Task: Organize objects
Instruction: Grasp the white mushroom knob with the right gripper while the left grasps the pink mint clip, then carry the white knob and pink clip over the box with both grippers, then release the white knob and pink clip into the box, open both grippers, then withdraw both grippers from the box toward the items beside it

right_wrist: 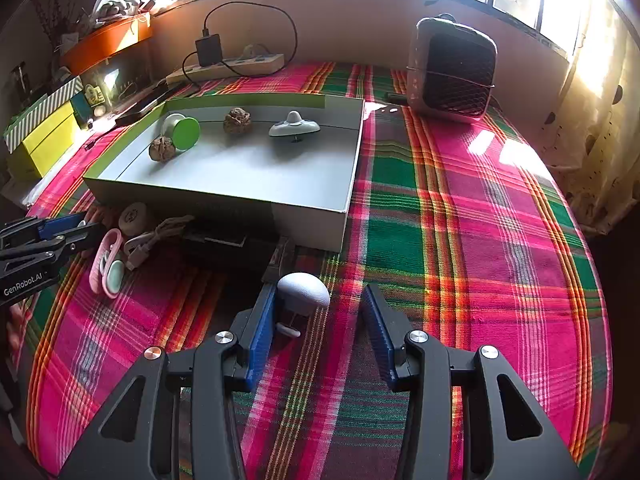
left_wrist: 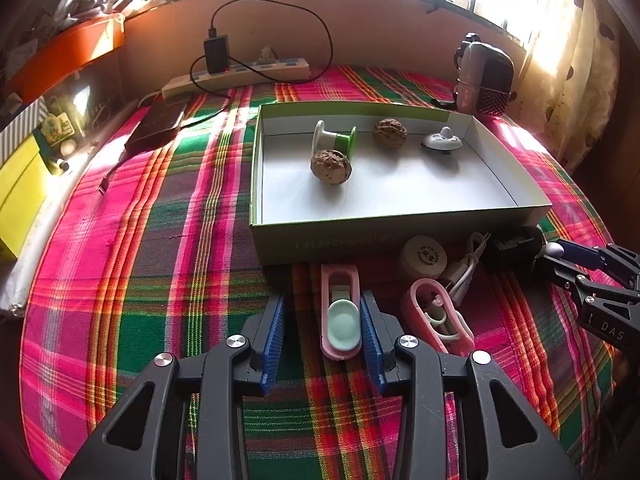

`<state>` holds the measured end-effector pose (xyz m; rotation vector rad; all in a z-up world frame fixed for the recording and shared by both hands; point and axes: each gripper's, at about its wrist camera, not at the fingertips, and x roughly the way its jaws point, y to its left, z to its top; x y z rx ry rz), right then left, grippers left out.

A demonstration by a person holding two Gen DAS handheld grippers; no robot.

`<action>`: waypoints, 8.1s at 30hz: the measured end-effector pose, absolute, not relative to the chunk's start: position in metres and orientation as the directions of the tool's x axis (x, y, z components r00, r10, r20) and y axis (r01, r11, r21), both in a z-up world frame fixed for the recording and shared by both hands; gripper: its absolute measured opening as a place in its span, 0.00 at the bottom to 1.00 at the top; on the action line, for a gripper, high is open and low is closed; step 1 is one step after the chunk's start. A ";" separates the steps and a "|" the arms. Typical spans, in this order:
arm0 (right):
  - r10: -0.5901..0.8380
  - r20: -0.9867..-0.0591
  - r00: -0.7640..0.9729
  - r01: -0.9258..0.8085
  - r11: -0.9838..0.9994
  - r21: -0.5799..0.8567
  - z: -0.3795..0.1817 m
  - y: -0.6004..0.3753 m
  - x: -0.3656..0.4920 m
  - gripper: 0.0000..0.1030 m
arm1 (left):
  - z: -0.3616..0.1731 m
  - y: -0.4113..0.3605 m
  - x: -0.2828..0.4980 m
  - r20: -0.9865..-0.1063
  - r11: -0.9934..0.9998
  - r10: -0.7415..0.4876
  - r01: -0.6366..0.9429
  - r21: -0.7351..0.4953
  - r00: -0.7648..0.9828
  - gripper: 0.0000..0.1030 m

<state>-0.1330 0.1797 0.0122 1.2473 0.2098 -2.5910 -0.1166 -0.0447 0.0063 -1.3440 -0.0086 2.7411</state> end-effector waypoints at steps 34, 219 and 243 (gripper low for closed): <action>-0.170 -0.778 -0.605 0.261 -0.965 0.008 0.014 0.186 -0.134 0.25 | 0.004 -0.043 -0.116 -0.773 -0.999 0.029 -0.033 -0.010 -0.634 0.23; -0.186 -0.702 -0.688 0.282 -0.959 -0.023 0.059 0.143 -0.169 0.42 | 0.041 -0.045 -0.131 -0.756 -0.992 0.124 -0.062 -0.110 -0.642 0.29; -0.179 -0.698 -0.694 0.235 -0.972 0.015 0.050 0.180 -0.120 0.42 | 0.018 -0.004 -0.103 -0.815 -0.980 0.197 -0.125 -0.153 -0.545 0.34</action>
